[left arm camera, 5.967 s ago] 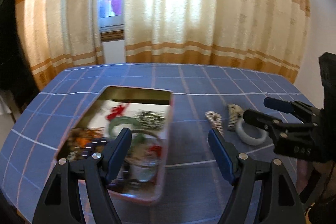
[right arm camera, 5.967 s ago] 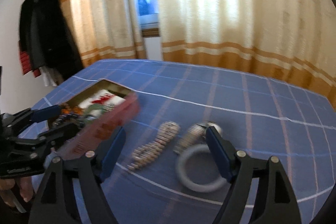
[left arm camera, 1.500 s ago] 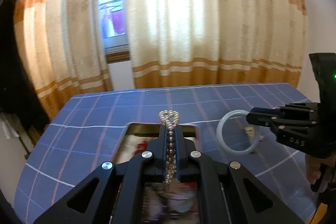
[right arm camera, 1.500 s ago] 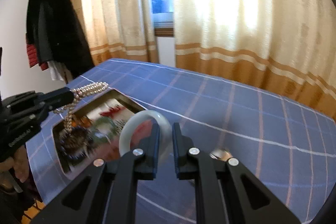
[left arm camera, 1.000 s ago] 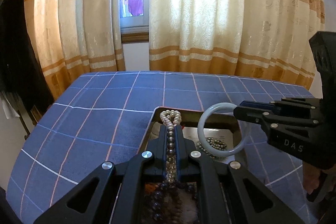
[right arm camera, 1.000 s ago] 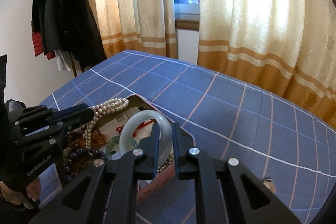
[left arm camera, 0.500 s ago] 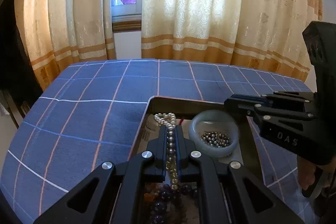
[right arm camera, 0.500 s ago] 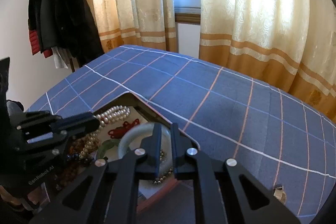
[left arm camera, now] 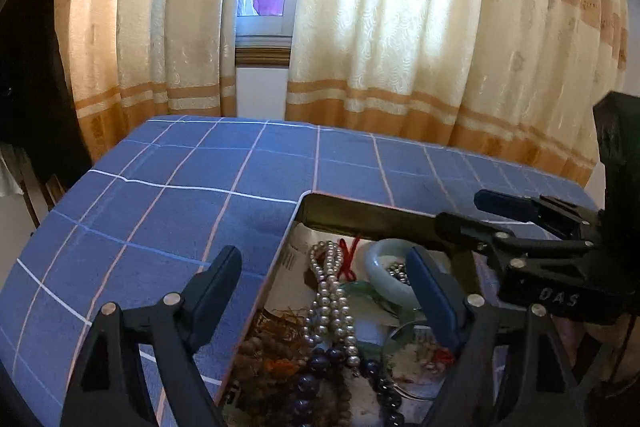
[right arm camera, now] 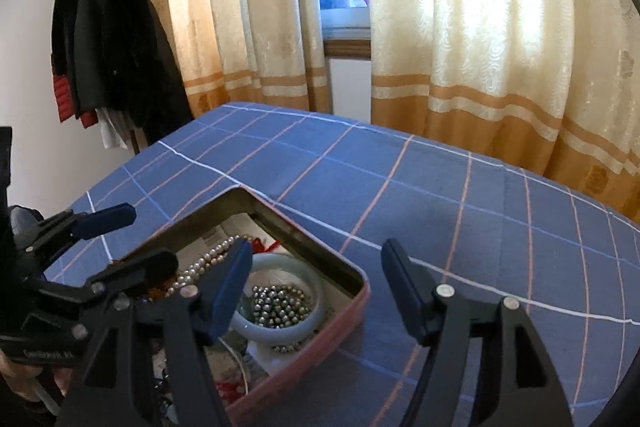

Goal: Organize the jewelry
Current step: 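Move the right gripper to the silver wristwatch and close on its band, then carry the wristwatch with the right gripper over the tin and open it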

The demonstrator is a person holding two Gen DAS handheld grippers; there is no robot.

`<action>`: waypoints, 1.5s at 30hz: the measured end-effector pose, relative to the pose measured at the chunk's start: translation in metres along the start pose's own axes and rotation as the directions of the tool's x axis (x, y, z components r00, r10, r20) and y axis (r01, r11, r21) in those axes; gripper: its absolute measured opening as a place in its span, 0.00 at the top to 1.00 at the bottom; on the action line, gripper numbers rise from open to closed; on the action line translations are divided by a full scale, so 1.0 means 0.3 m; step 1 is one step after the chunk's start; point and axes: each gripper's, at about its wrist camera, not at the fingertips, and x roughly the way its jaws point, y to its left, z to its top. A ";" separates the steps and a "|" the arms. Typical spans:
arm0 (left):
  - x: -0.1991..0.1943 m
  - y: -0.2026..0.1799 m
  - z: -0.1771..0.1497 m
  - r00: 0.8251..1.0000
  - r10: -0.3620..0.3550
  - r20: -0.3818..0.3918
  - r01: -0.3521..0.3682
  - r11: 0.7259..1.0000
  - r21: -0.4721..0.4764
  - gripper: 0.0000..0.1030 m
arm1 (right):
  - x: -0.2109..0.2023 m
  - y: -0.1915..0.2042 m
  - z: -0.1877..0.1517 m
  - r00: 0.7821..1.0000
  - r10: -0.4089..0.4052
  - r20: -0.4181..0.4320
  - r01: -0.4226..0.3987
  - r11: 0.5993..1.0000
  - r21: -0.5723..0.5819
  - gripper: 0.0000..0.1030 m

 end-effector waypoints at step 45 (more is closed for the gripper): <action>0.068 -0.412 -0.045 0.994 0.013 -0.104 -0.003 0.995 0.096 0.18 | -0.151 -0.334 -0.256 0.961 -0.194 -0.196 0.212 0.974 0.077 0.75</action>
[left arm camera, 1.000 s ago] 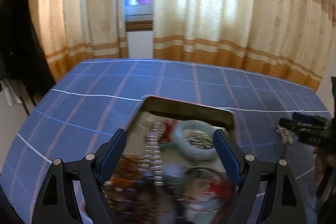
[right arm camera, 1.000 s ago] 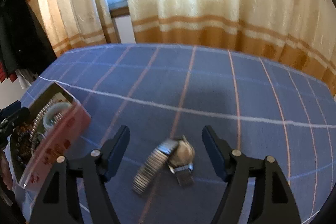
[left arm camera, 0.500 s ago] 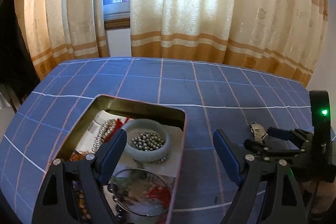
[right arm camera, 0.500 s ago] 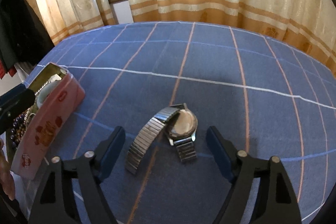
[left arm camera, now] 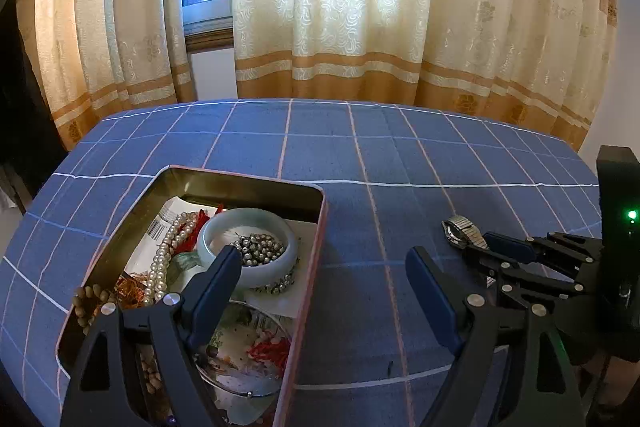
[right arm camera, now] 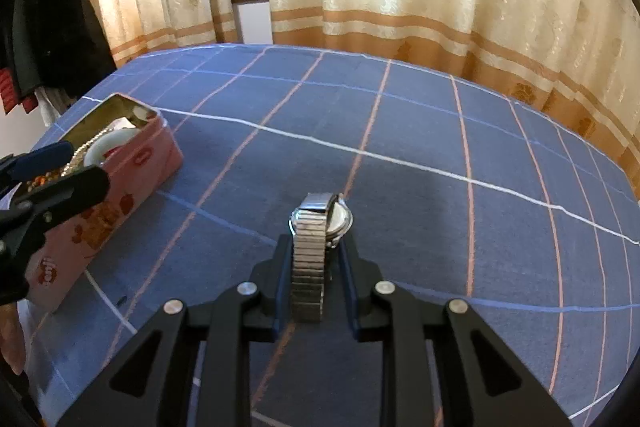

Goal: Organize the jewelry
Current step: 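Carry the wristwatch with the right gripper over the tin and open it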

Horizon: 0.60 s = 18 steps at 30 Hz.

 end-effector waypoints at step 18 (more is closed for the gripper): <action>0.000 0.017 -0.010 1.000 -0.006 -0.014 0.006 1.000 -0.006 0.18 | -0.011 0.040 0.007 0.998 0.052 0.024 -0.051 0.998 -0.026 0.75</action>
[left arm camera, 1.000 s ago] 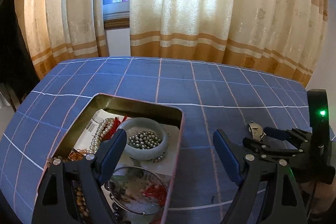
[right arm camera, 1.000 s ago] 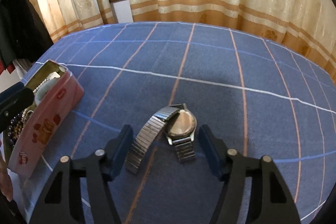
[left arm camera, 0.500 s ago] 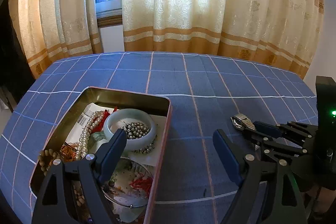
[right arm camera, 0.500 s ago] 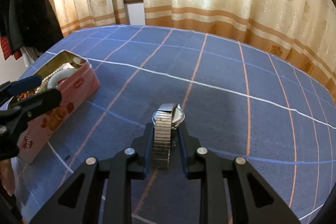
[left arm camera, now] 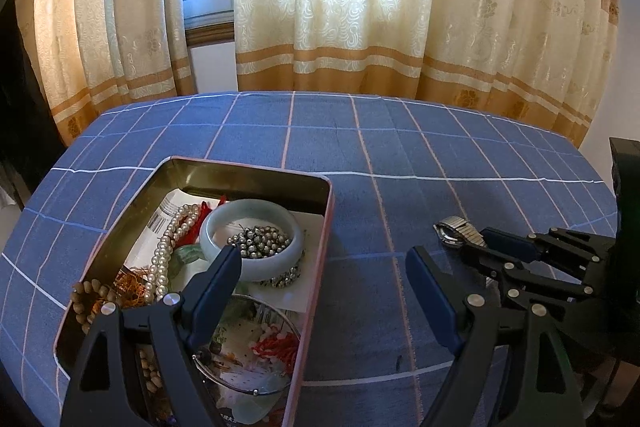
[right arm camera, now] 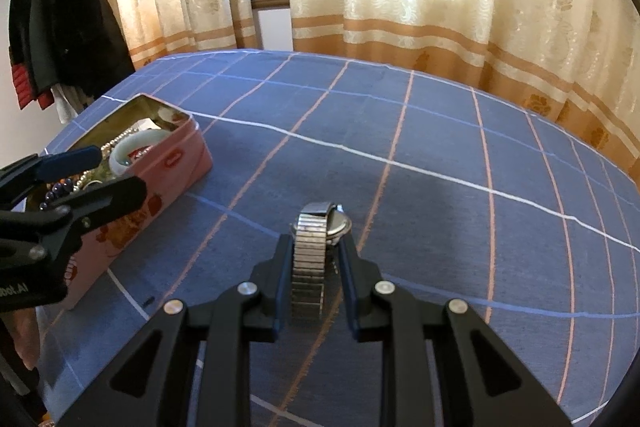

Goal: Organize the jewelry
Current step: 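Carry the wristwatch with the right gripper over the tin and open it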

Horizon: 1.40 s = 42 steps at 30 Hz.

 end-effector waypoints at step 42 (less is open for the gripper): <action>-0.061 0.391 0.013 0.991 0.128 0.039 -0.119 0.977 -0.175 0.18 | -0.152 0.501 0.308 0.953 0.236 0.189 -0.180 0.945 -0.273 0.83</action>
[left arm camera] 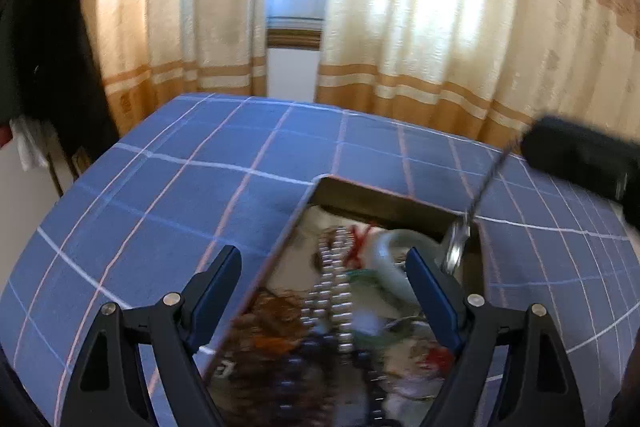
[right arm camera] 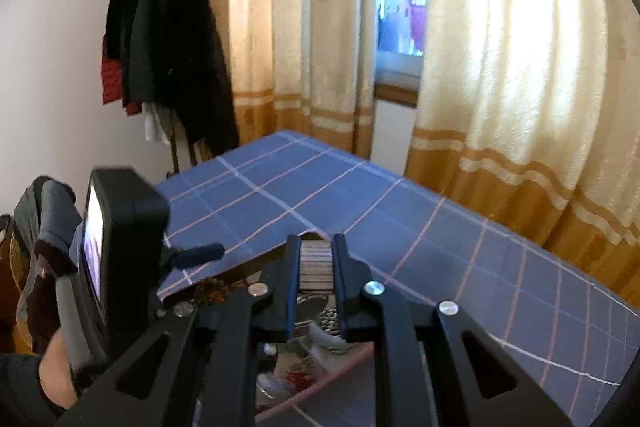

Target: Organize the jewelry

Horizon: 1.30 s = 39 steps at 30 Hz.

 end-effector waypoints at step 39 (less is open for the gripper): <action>-0.141 -0.102 -0.126 0.990 0.119 0.082 -0.127 0.987 0.098 0.18 | -0.036 -0.114 -0.295 0.994 -0.072 0.077 0.055 0.979 0.195 0.17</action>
